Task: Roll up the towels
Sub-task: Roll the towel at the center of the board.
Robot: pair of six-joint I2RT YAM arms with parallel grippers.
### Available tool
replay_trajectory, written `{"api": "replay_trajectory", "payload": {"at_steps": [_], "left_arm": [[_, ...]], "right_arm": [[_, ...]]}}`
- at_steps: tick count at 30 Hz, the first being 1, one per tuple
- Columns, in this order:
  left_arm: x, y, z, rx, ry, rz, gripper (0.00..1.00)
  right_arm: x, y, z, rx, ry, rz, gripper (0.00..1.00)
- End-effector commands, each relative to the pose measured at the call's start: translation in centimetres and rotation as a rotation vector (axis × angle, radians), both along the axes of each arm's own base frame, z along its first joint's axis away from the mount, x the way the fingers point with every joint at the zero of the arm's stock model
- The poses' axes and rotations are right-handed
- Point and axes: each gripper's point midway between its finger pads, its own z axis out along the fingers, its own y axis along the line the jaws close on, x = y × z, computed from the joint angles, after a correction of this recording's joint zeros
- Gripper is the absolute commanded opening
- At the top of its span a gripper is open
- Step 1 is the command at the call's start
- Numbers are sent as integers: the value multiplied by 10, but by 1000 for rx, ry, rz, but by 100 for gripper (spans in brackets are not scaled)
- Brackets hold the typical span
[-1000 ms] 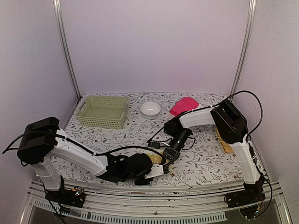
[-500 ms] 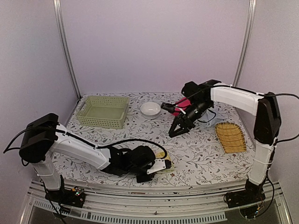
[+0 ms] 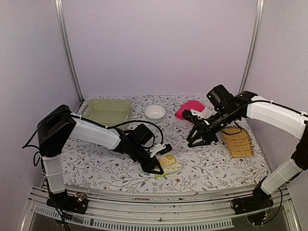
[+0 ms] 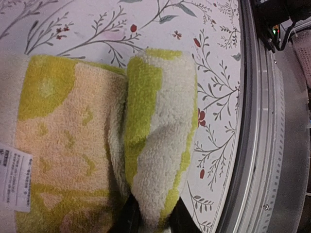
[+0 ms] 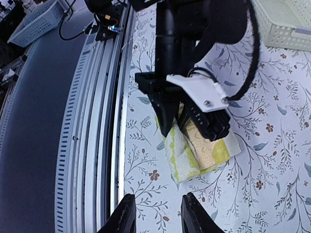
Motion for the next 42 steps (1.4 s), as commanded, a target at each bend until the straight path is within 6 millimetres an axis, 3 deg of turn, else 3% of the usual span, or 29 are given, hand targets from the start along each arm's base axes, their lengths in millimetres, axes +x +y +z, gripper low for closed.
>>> {"api": "replay_trajectory", "payload": {"at_steps": [1,7,13,21,23,26,29,32,36,39,42], "left_arm": [[-16,18,-26,51,263,46,18],[-13,25,-37,79,303,79,18],[-11,32,-44,102,330,103,20],[-6,35,-45,97,329,113,20],[-4,35,-46,100,321,117,22],[0,34,-43,94,293,121,30],[12,35,-29,81,204,151,39],[26,39,7,18,66,211,48],[30,61,43,-75,-107,323,60],[24,72,65,-141,-248,375,60],[1,73,75,-154,-457,331,58]], "right_arm": [[0,13,-47,-108,-214,40,36],[2,37,-107,-238,-359,79,40],[5,60,-132,-258,-428,137,45],[-3,66,-173,-295,-419,216,45],[-5,66,-182,-305,-410,231,39],[-13,65,-188,-312,-373,265,22],[-27,64,-187,-309,-302,308,9],[-43,58,-183,-321,-203,336,6],[-60,55,-184,-339,-62,353,5],[-65,57,-187,-351,51,351,4],[-62,59,-191,-353,178,325,5]]}}
